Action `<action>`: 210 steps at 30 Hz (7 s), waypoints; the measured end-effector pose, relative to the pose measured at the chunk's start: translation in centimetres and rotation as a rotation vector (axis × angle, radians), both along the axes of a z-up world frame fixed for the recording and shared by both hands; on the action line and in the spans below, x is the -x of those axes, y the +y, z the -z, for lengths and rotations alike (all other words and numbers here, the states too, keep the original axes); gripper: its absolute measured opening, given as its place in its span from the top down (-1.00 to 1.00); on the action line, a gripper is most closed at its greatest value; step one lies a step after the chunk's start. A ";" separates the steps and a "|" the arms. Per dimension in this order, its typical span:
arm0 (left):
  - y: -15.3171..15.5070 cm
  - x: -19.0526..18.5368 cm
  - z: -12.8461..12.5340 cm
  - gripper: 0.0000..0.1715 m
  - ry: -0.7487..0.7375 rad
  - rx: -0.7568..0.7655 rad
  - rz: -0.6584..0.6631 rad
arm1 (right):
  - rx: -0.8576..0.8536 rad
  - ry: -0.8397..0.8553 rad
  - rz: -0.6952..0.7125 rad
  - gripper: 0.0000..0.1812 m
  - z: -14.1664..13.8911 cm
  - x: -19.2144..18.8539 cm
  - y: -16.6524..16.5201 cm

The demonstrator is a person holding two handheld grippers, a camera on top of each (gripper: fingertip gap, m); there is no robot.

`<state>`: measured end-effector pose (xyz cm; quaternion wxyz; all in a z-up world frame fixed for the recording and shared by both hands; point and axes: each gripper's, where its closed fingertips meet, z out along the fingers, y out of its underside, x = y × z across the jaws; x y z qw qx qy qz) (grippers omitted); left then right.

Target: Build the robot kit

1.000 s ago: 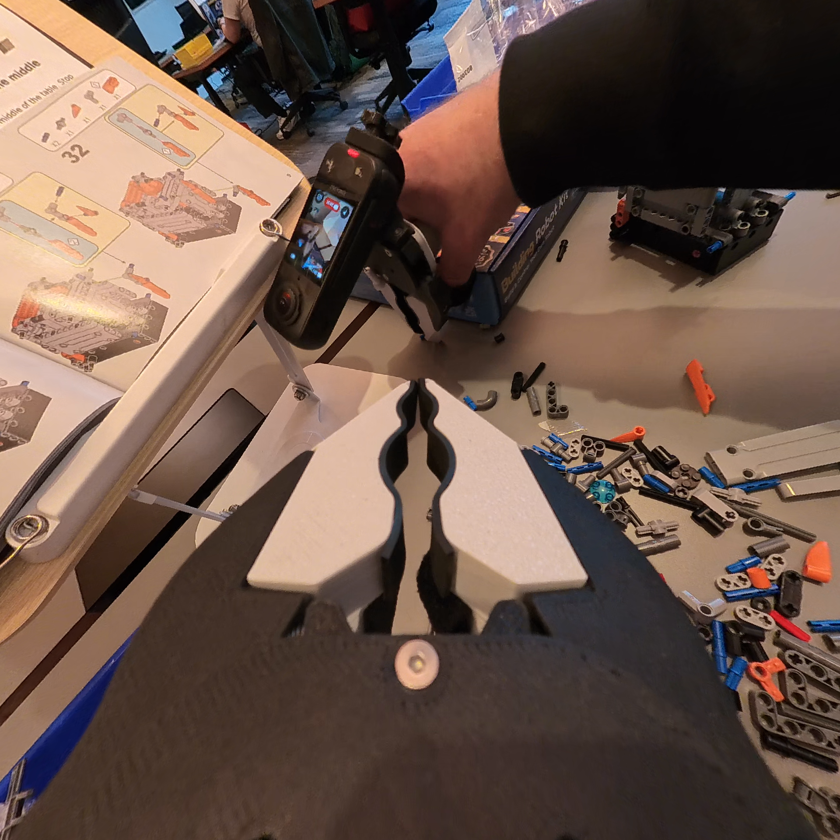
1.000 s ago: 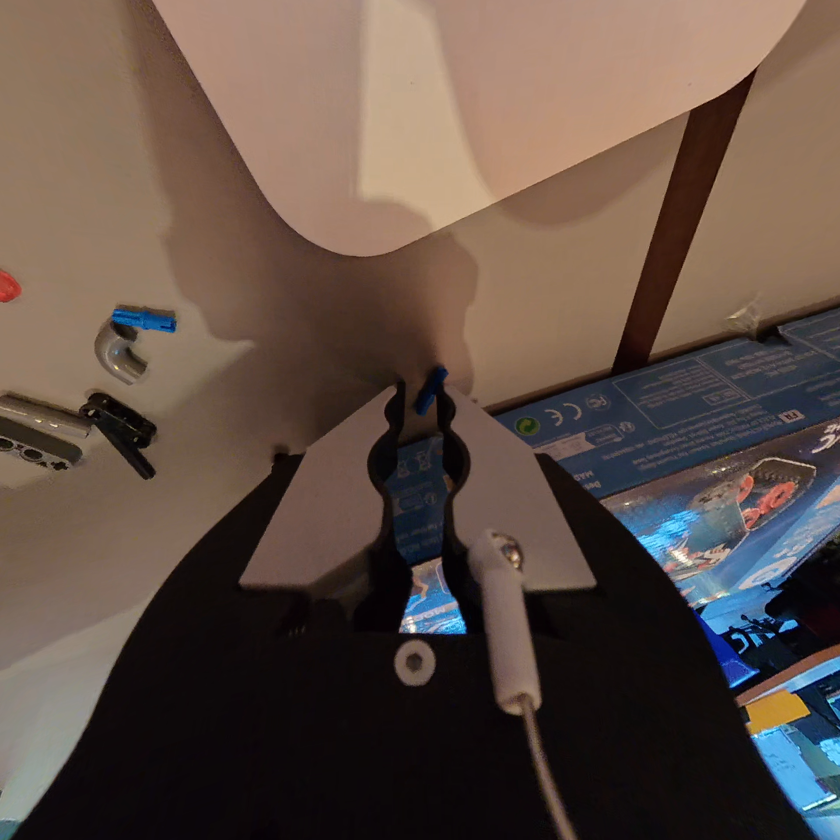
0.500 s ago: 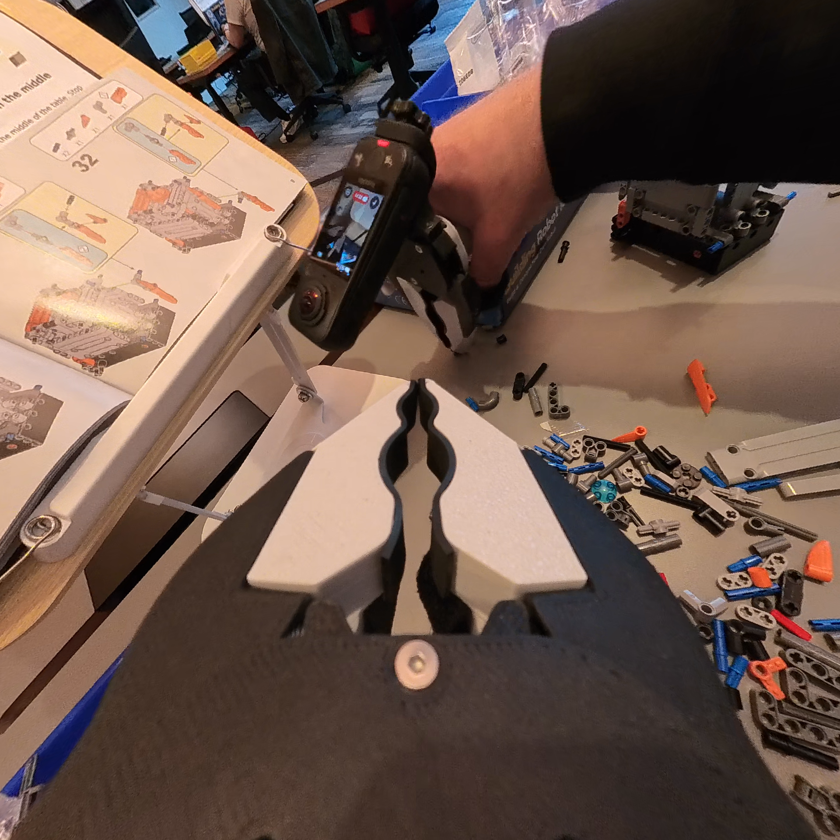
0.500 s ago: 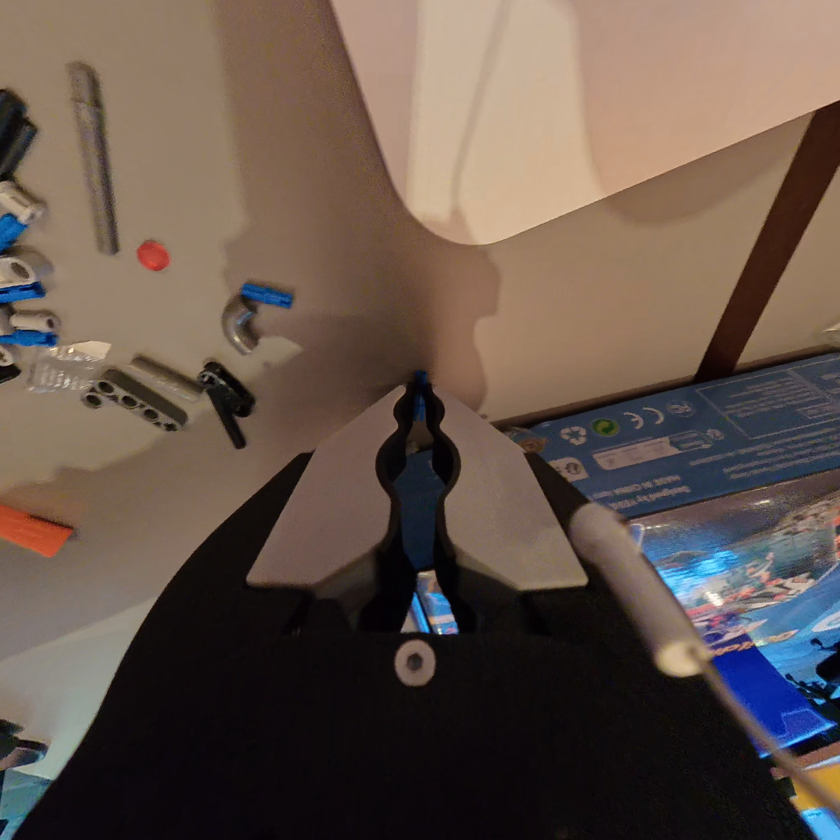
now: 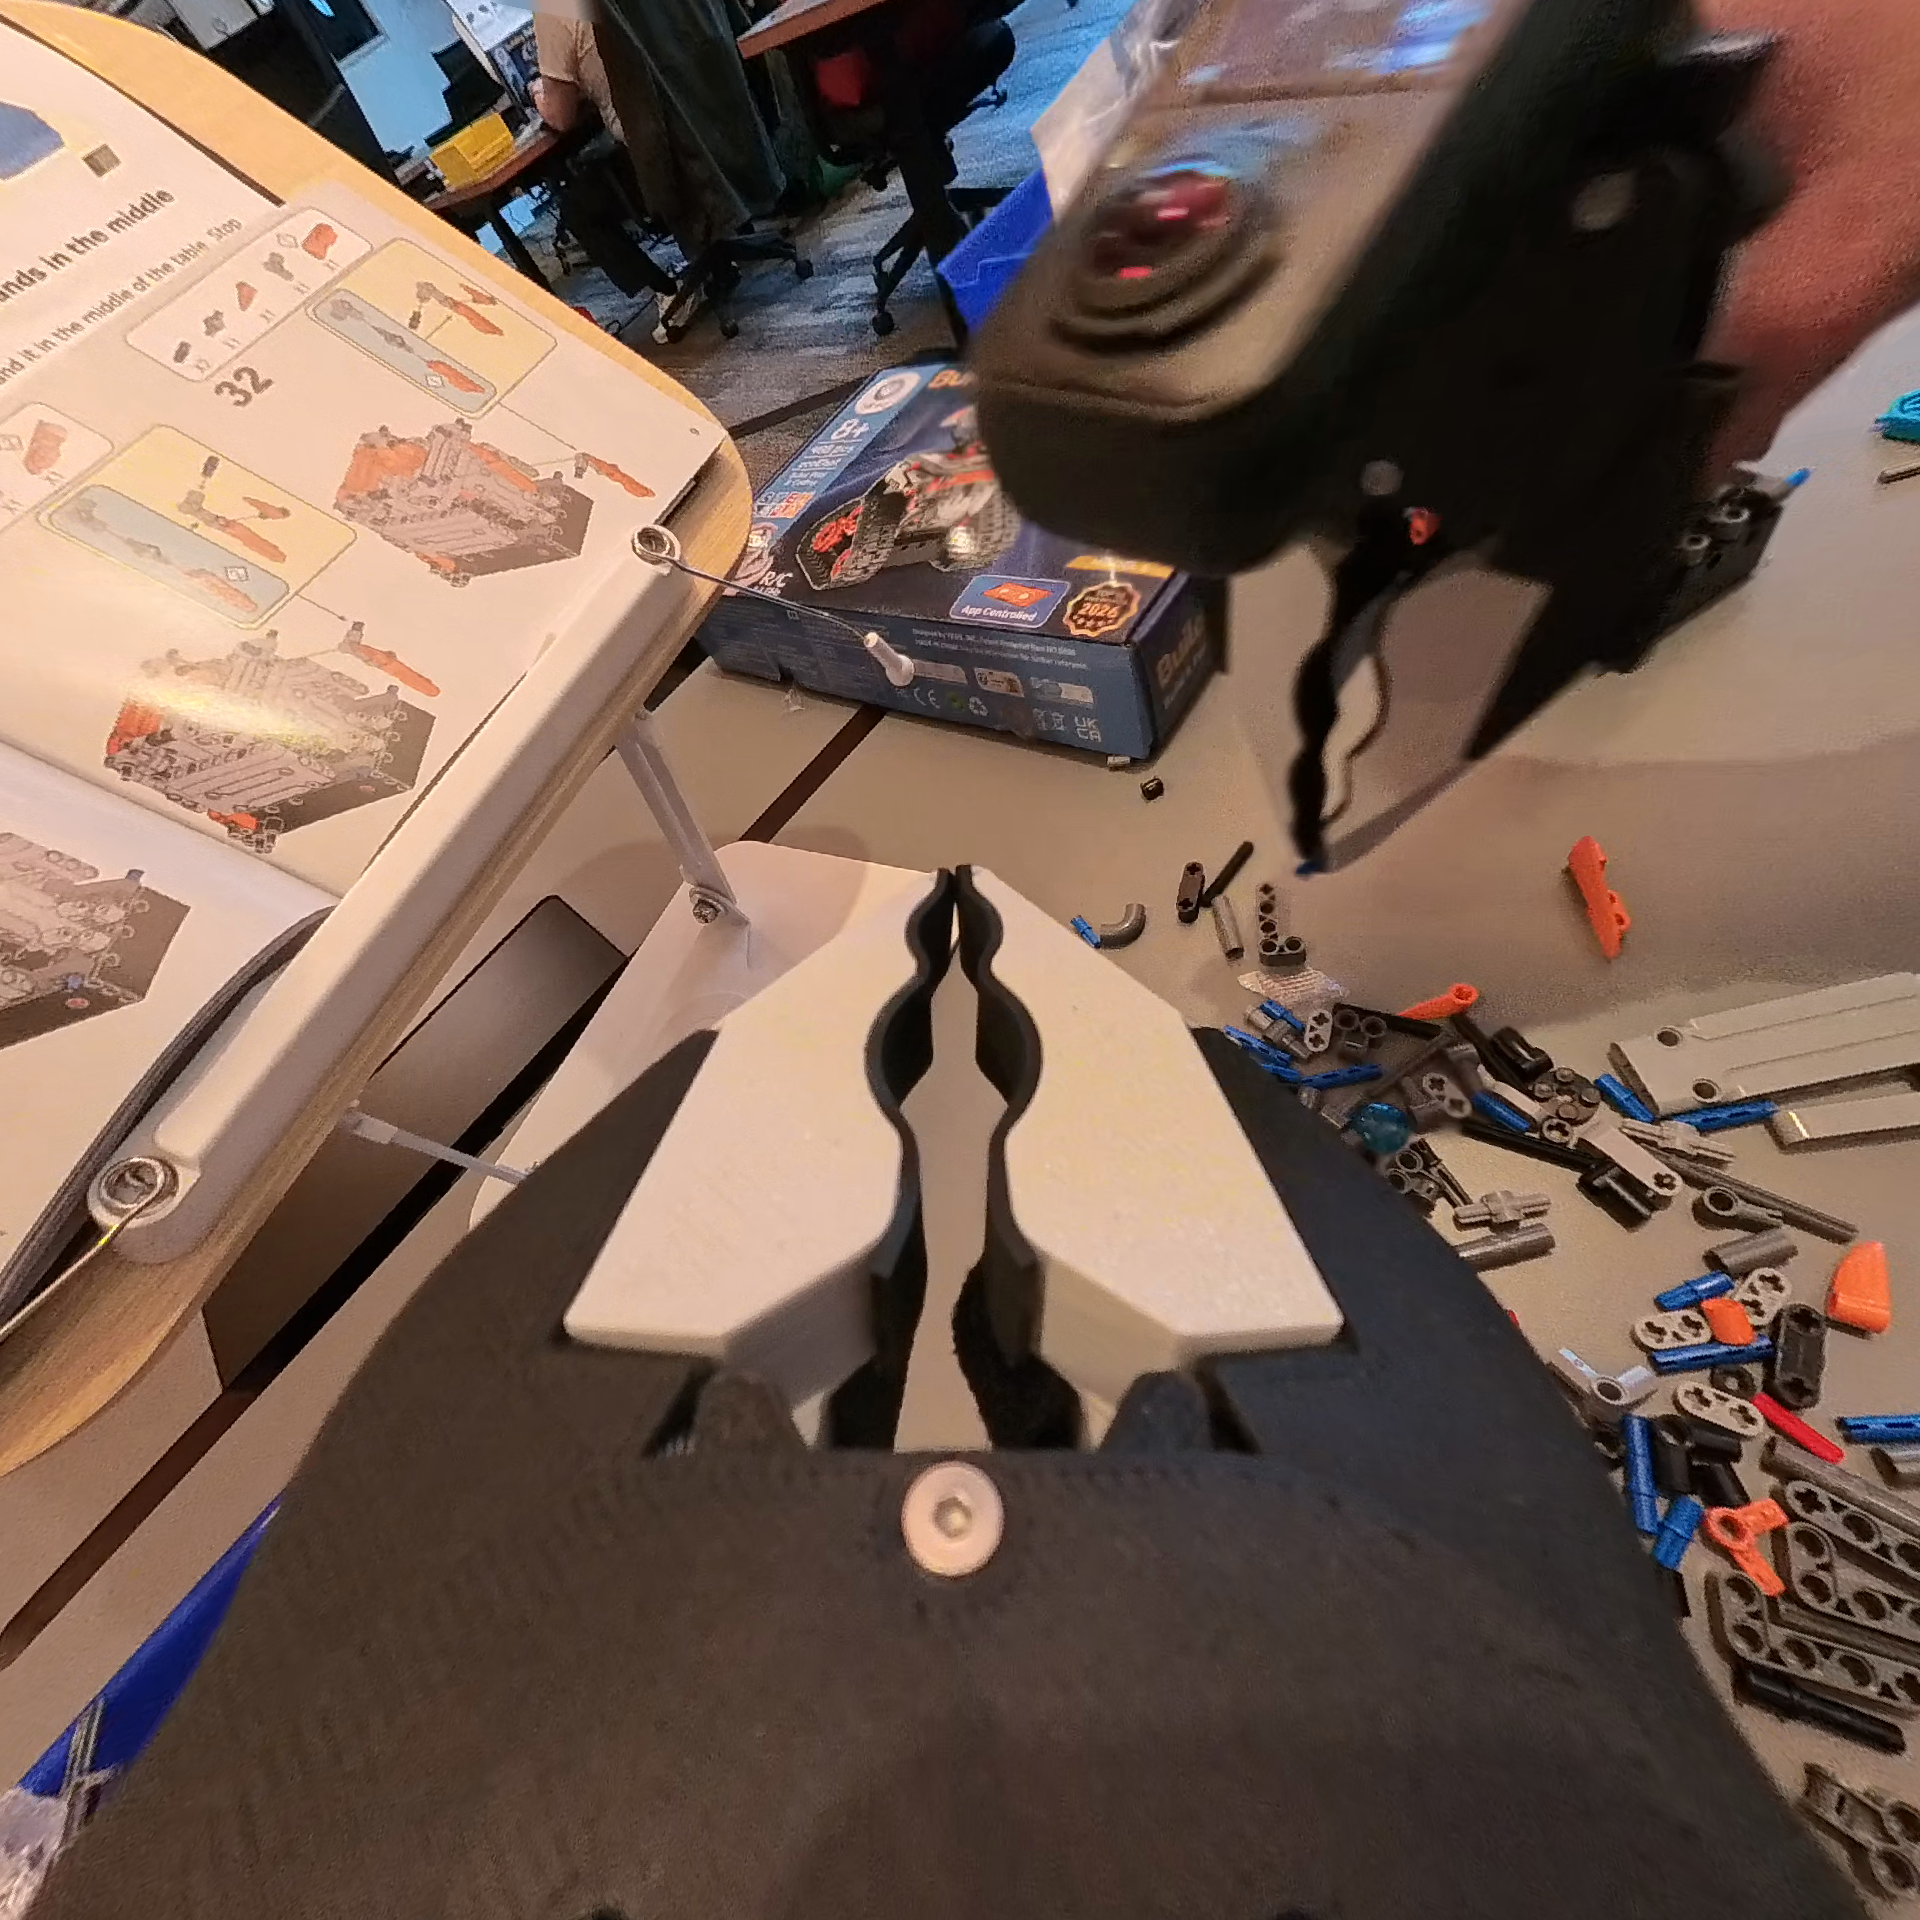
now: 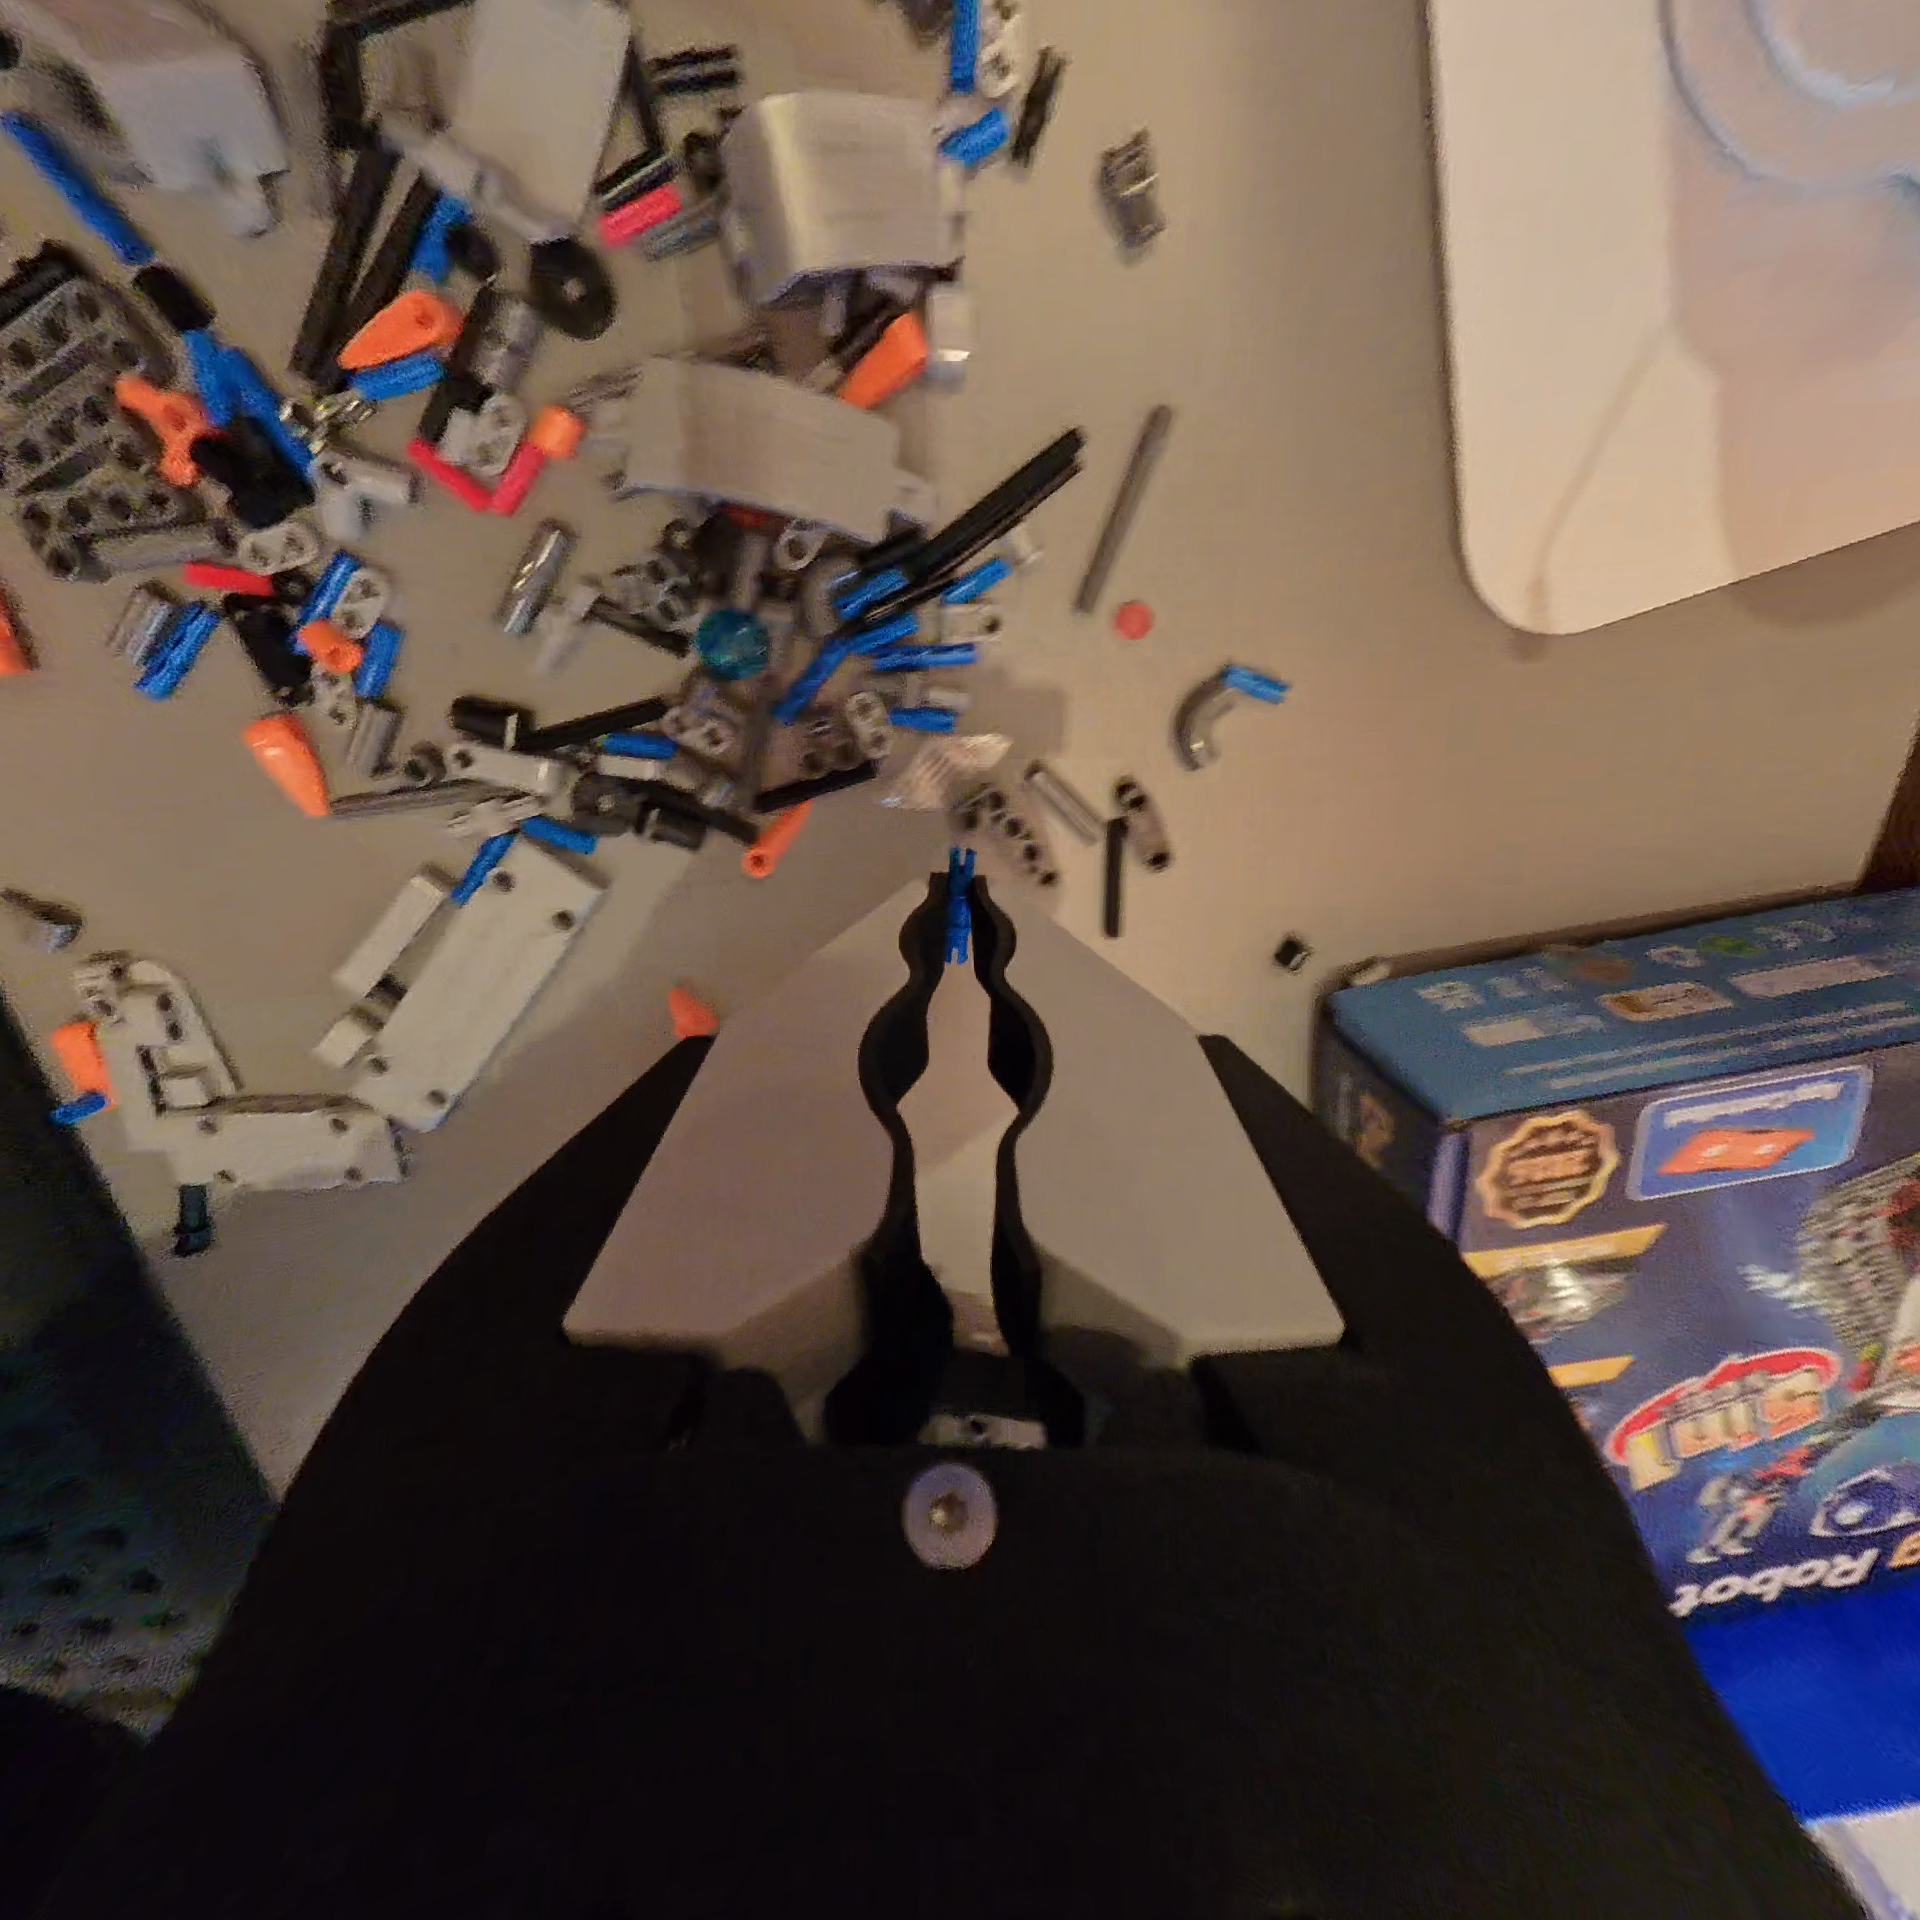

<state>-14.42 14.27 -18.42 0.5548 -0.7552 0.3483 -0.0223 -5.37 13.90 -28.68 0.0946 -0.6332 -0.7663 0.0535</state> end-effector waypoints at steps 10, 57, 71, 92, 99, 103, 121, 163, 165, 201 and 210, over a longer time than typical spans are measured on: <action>0.3 -0.2 1.3 1.00 0.016 0.034 0.006 | 0.122 -0.005 0.037 0.99 3.9 -2.3 -4.0; 0.6 -0.7 2.7 1.00 0.048 0.067 0.017 | 0.227 0.292 0.010 0.95 5.0 5.6 -13.6; 0.6 -0.8 3.0 1.00 0.056 0.072 0.019 | 0.172 0.380 0.048 0.94 1.3 3.0 -12.4; 1.1 -2.2 6.0 1.00 0.107 0.137 0.045 | -0.204 0.343 0.240 0.95 2.8 -10.5 -8.2; 1.1 -2.3 6.4 1.00 0.118 0.145 0.050 | -0.105 0.241 0.320 0.95 5.0 -12.6 -8.7; 1.1 -2.3 6.5 1.00 0.119 0.147 0.050 | -0.047 0.251 0.327 0.89 5.2 -12.1 -9.2; 1.1 -2.1 6.3 1.00 0.120 0.146 0.046 | 0.079 0.321 0.312 0.94 5.0 -11.3 -10.8; 0.9 -2.2 5.5 1.00 0.127 0.124 0.049 | 0.073 0.352 0.321 0.95 4.2 -10.5 -9.0; 0.9 -2.2 5.5 1.00 0.128 0.124 0.049 | 0.086 0.356 0.333 0.95 3.9 -10.6 -9.2; -0.6 0.5 -1.3 1.00 0.074 -0.041 -0.012 | 0.066 0.455 0.334 0.90 2.3 -10.1 -8.6; 0.8 1.9 -2.5 1.00 0.013 -0.050 -0.028 | 0.038 0.484 0.180 0.90 -0.1 -5.4 -9.9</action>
